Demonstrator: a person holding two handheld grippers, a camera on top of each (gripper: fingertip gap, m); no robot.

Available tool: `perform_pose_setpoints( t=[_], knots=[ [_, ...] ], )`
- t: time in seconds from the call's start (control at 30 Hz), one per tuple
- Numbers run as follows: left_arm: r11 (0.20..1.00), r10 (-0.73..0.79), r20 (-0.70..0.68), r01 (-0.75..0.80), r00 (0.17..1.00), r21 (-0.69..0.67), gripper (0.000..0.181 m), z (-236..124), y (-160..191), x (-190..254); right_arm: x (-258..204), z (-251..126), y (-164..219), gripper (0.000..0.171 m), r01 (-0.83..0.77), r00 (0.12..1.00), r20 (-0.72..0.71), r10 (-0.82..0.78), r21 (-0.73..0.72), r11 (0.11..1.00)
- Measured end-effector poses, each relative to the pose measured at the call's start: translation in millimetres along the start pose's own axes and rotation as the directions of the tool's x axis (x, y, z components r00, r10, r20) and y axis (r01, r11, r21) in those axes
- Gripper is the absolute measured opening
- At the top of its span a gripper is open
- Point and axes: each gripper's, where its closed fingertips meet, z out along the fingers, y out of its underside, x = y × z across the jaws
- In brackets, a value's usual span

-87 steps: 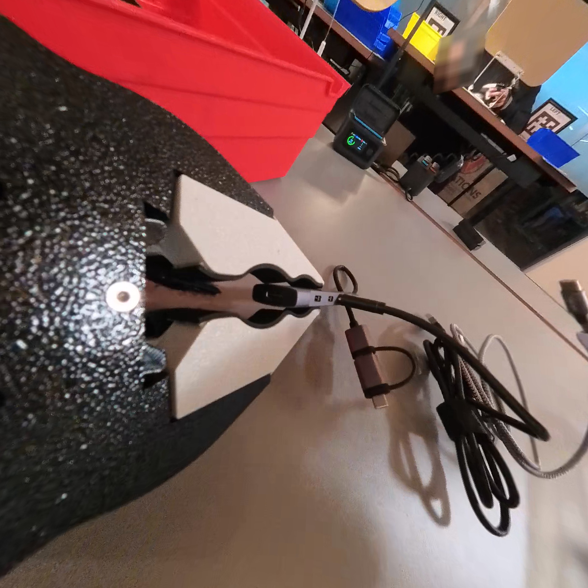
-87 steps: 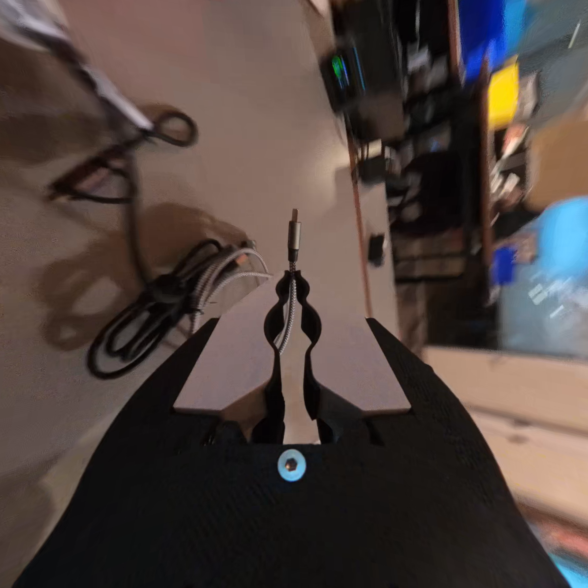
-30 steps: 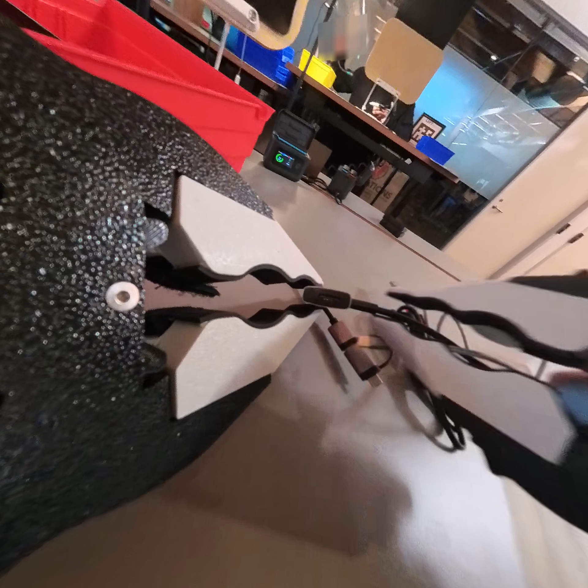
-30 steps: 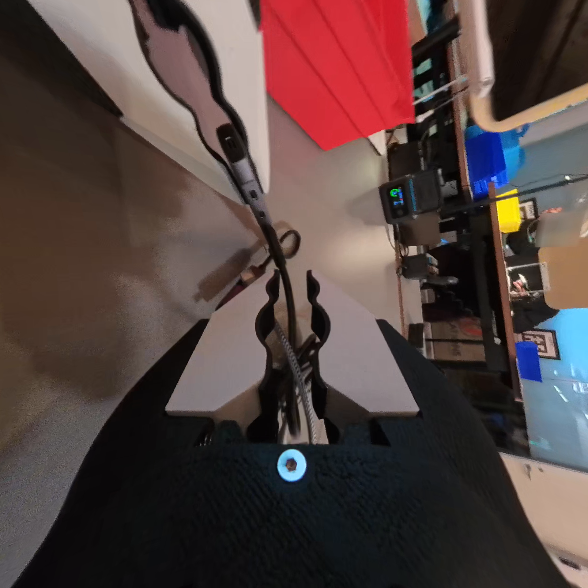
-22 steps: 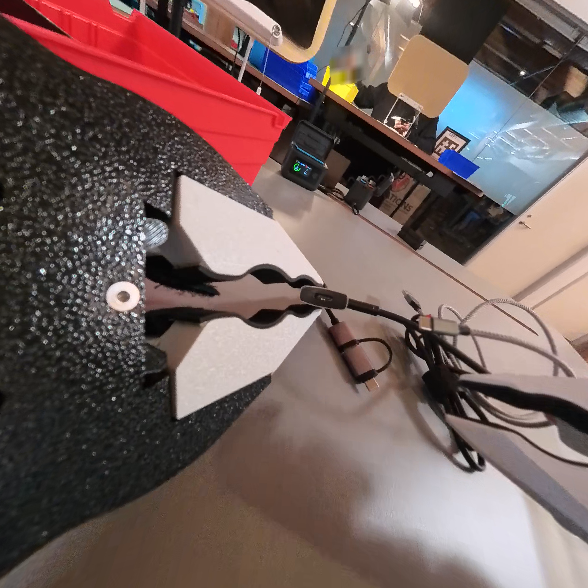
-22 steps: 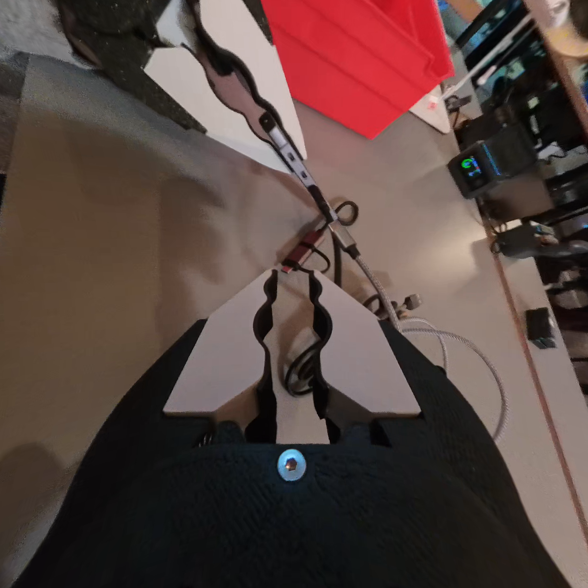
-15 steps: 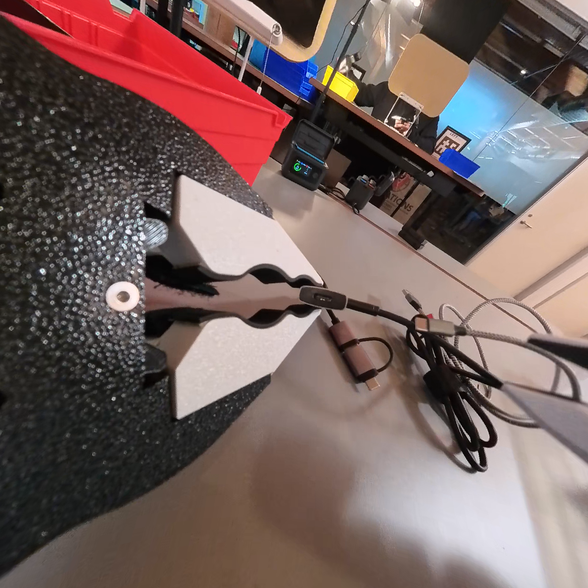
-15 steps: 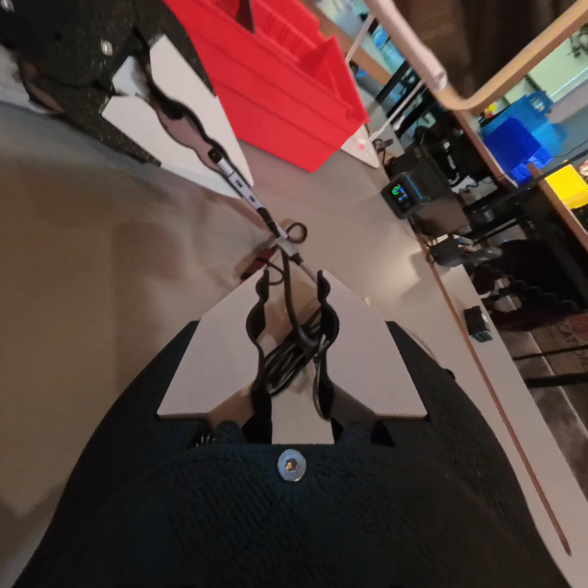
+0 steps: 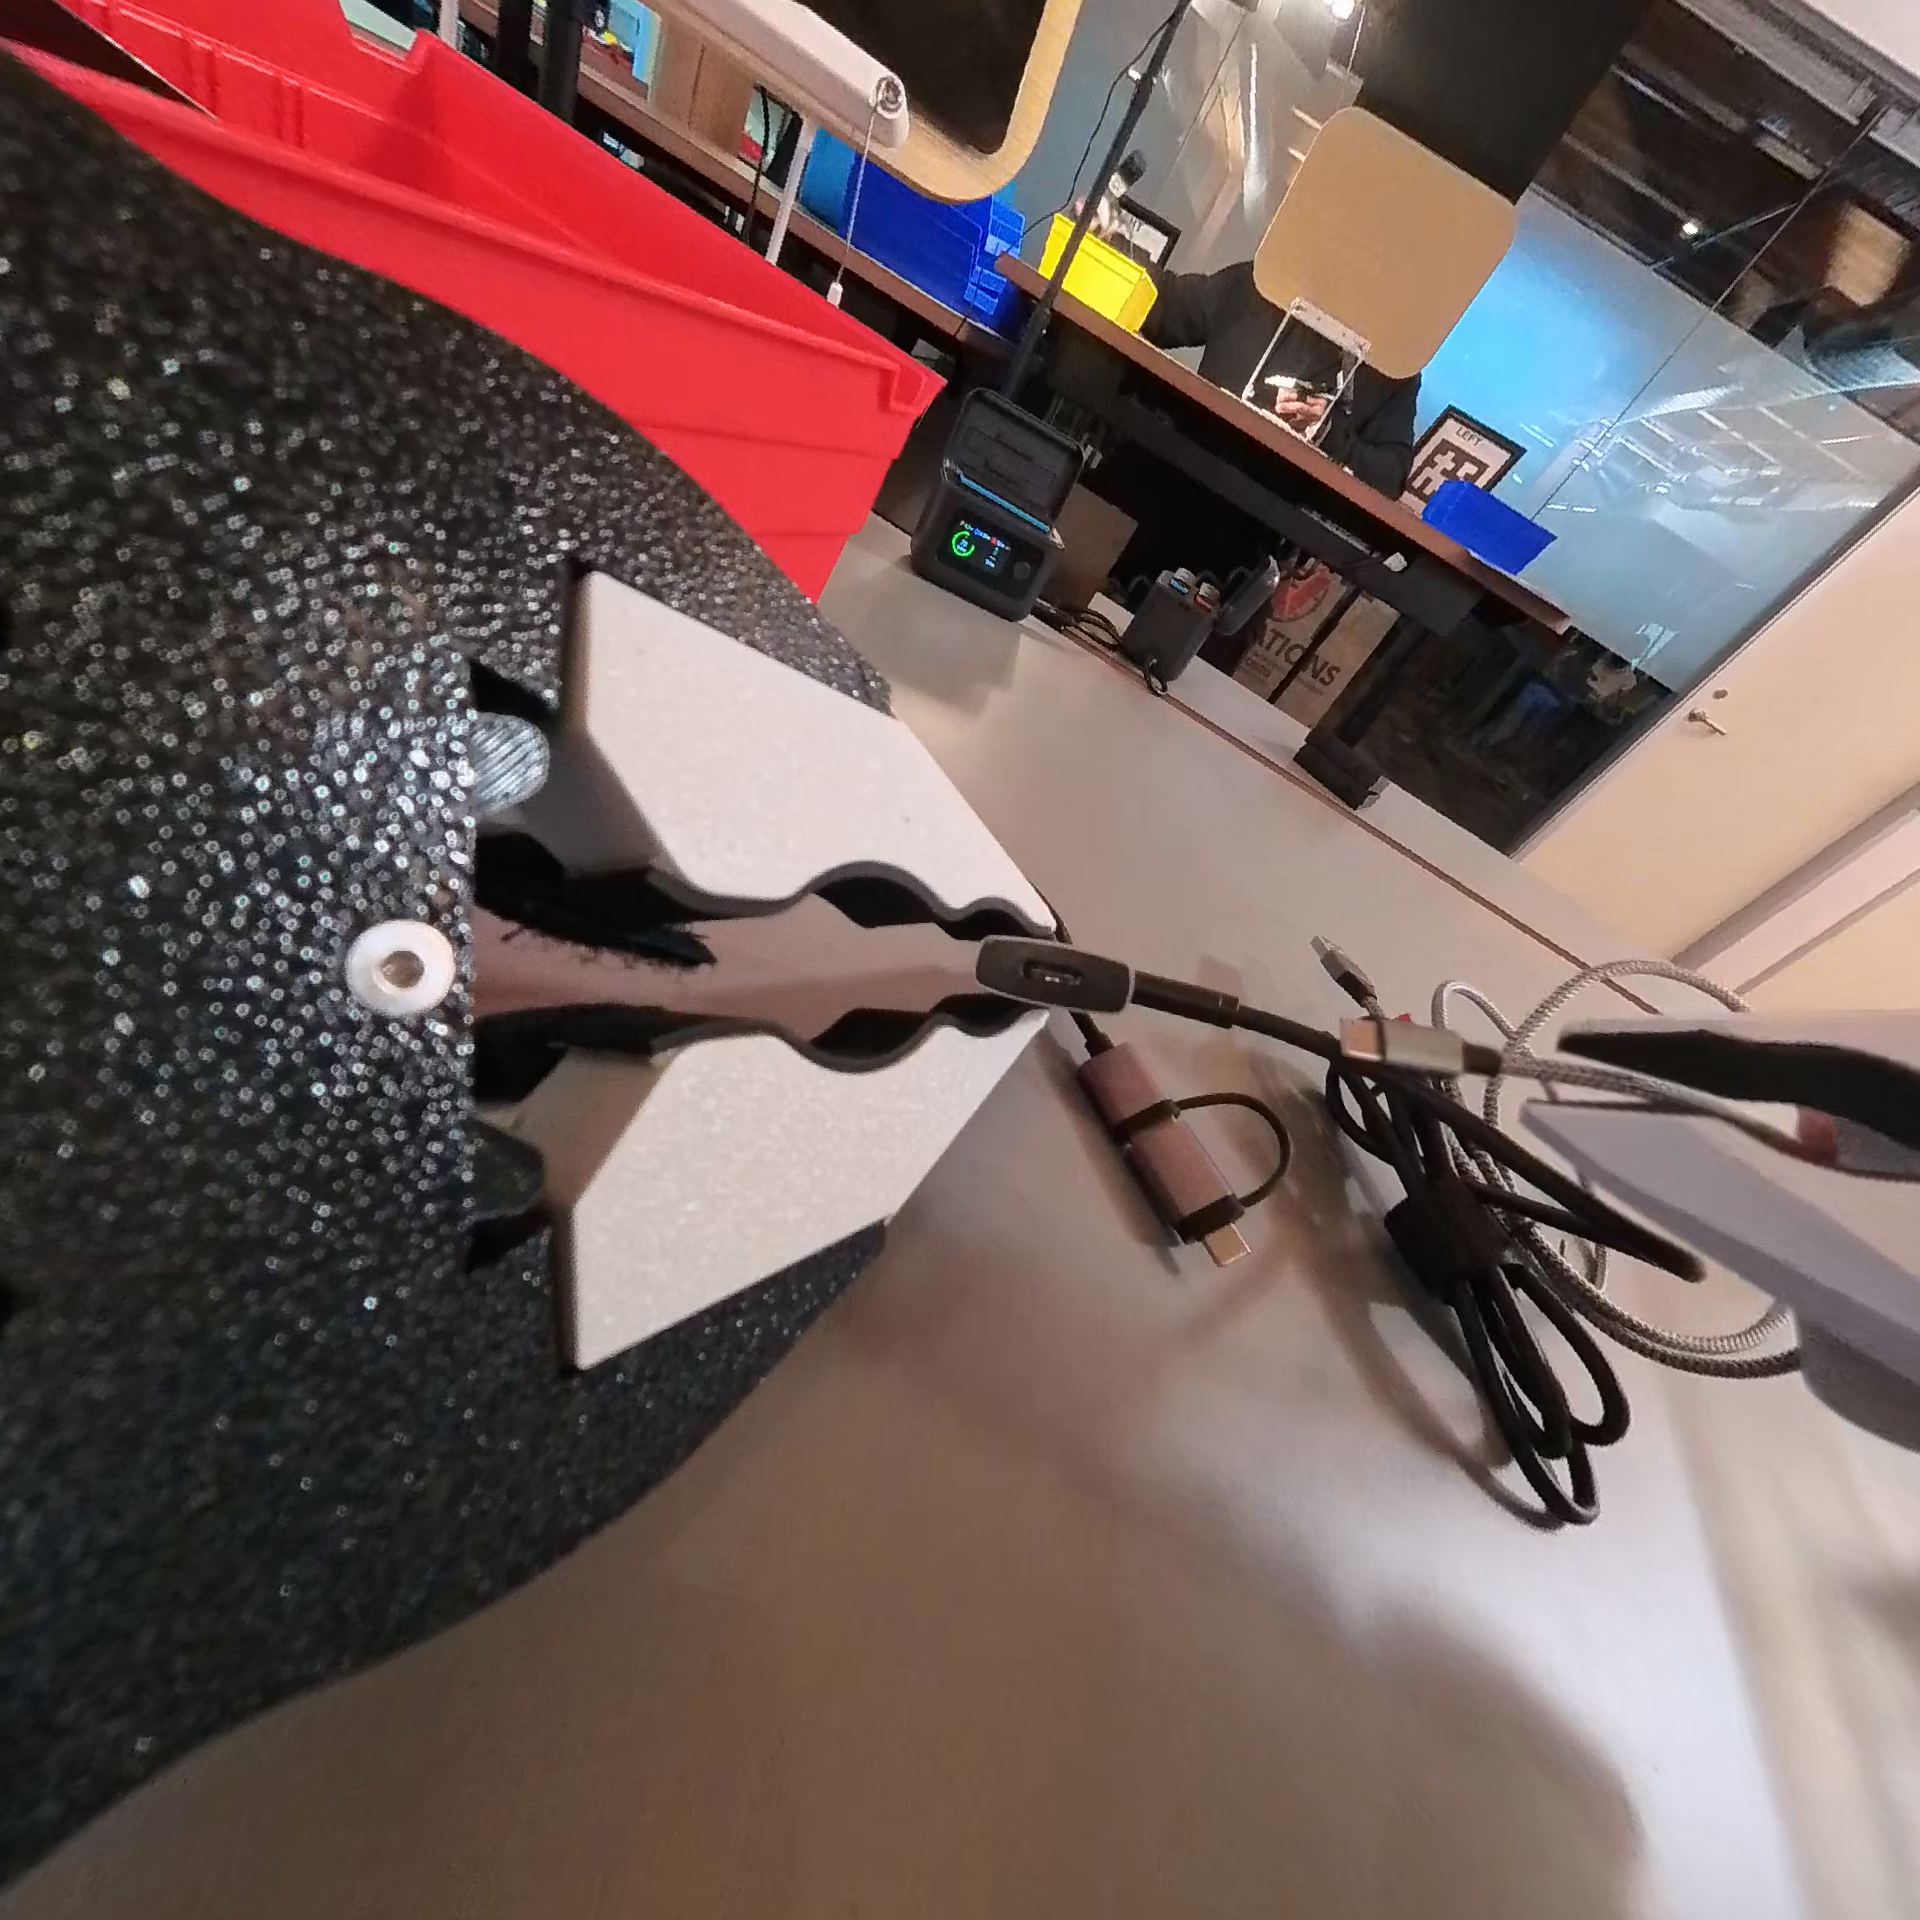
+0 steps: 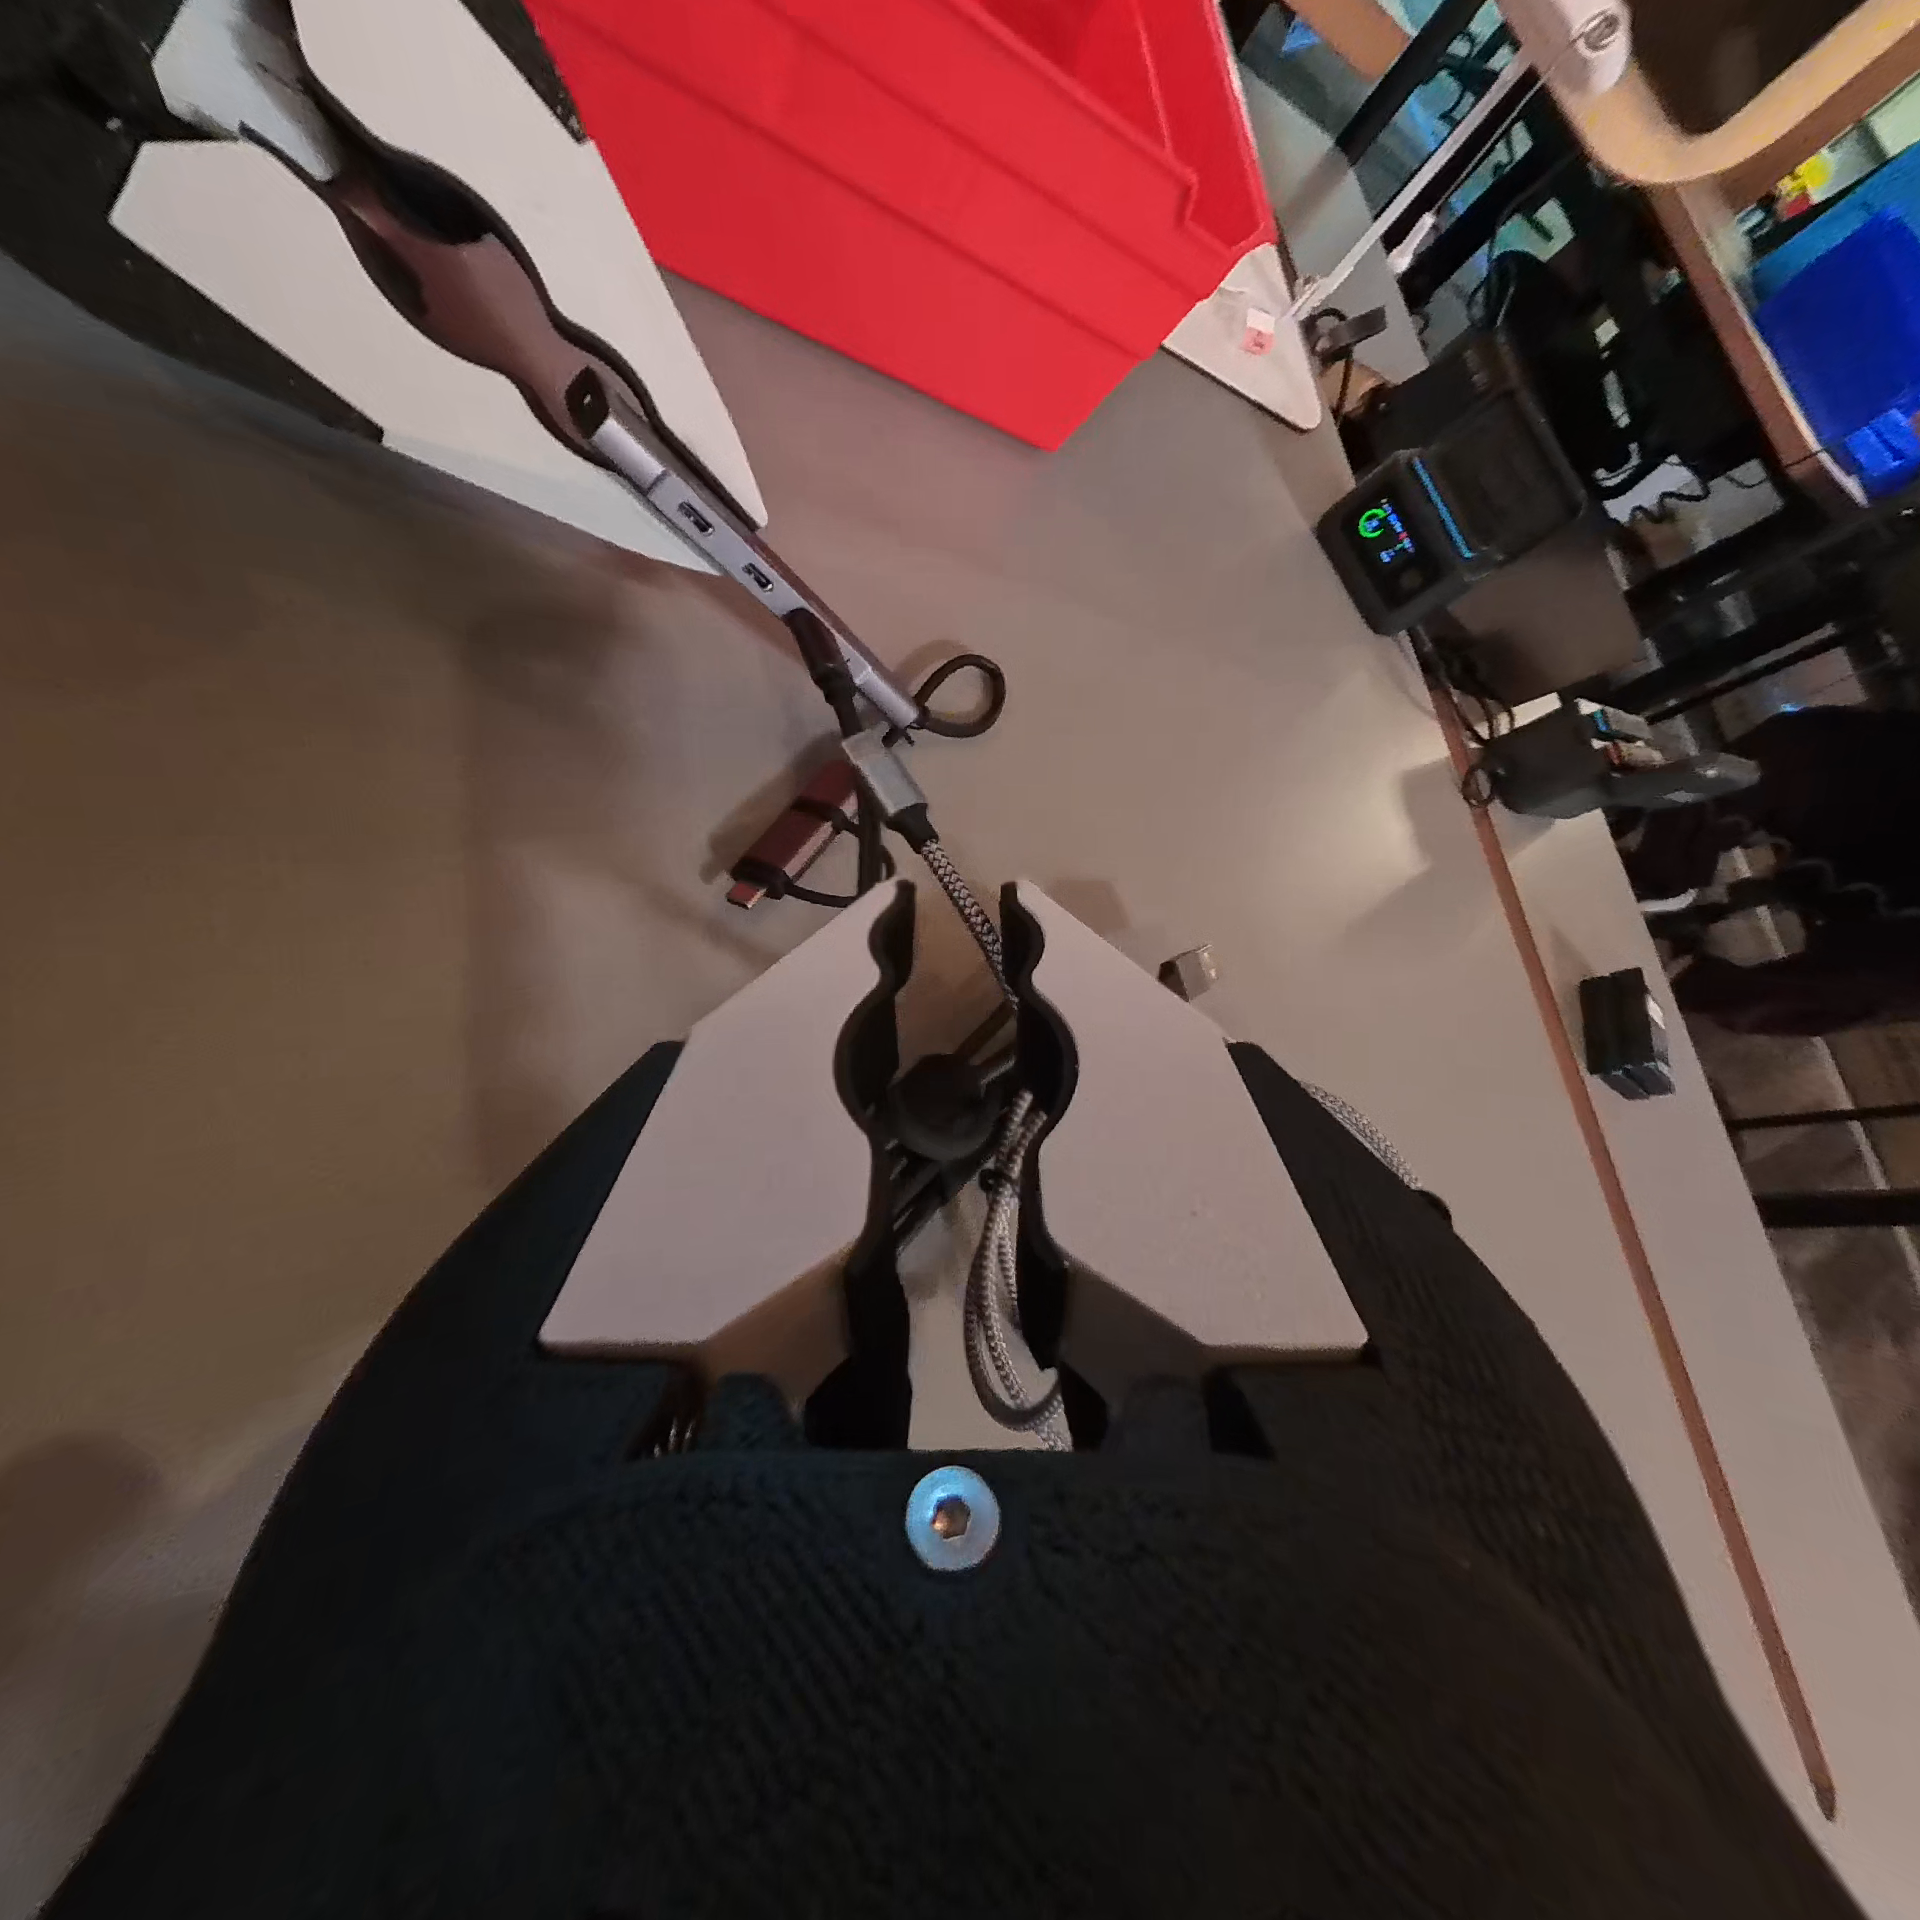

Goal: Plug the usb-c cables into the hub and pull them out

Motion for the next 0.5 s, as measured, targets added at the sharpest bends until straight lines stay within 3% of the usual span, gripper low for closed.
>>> perform_pose_setpoints(
  t=[0.17, 0.5],
  knots=[
    [1.0, 0.011, 0.001, -0.011, 1.0, 0.002, 0.008, 0.1, -0.2, 0.6, -6.3, 6.0, -1.6, 0.002, 0.039, 0.999, 0.033, -0.039, -0.023, 0.999],
    [0.997, 0.081, 0.001, -0.081, 0.997, 0.009, 0.008, 0.3, -1.6, 4.0, -39.5, 3.0, -22.3, 0.001, -0.053, 0.981, 0.183, 0.067, -0.078, 0.996]
  ],
)
